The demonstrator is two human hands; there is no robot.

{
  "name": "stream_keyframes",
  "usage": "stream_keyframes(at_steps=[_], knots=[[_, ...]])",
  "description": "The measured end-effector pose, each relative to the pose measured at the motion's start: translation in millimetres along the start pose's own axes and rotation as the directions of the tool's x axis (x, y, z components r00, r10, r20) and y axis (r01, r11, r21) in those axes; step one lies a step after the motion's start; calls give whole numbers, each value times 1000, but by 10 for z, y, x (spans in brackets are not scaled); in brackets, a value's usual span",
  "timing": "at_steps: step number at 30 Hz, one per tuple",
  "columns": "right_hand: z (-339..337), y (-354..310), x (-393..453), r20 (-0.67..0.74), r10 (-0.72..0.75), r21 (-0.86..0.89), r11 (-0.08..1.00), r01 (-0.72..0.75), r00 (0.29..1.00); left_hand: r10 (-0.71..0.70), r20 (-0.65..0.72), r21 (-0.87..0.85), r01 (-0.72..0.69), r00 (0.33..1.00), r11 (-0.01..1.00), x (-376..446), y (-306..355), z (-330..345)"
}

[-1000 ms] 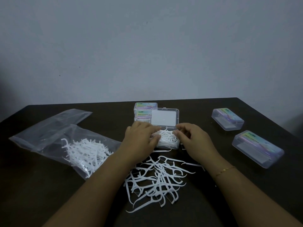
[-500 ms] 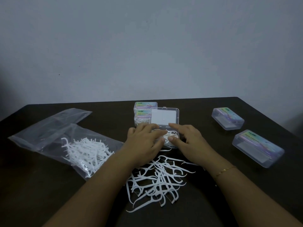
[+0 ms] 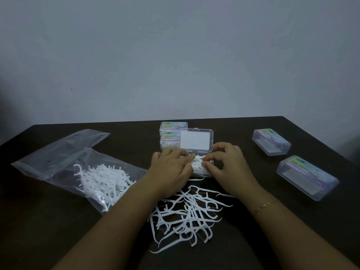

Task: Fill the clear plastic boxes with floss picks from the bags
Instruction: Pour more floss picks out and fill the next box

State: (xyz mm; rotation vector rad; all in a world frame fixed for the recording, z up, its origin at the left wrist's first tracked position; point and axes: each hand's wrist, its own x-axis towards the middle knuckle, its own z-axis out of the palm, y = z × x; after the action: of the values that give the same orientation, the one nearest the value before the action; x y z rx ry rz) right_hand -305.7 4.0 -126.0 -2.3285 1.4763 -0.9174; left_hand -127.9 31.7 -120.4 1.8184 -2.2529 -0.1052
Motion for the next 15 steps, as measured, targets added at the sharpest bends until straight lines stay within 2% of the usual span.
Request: stream_keyframes(at_steps=[3, 10, 15], knots=[[-9, 15, 21, -41, 15, -6, 1000, -15, 999, 4, -2, 16, -4, 1000, 1000, 3, 11, -6], [-14, 14, 10, 29, 81, -43, 996, -79, 996, -29, -24, 36, 29, 999, 999, 0, -7, -17], [-24, 19, 26, 1, 83, 47, 995, -83, 997, -49, -60, -6, 49, 997, 999, 11, -33, -29]])
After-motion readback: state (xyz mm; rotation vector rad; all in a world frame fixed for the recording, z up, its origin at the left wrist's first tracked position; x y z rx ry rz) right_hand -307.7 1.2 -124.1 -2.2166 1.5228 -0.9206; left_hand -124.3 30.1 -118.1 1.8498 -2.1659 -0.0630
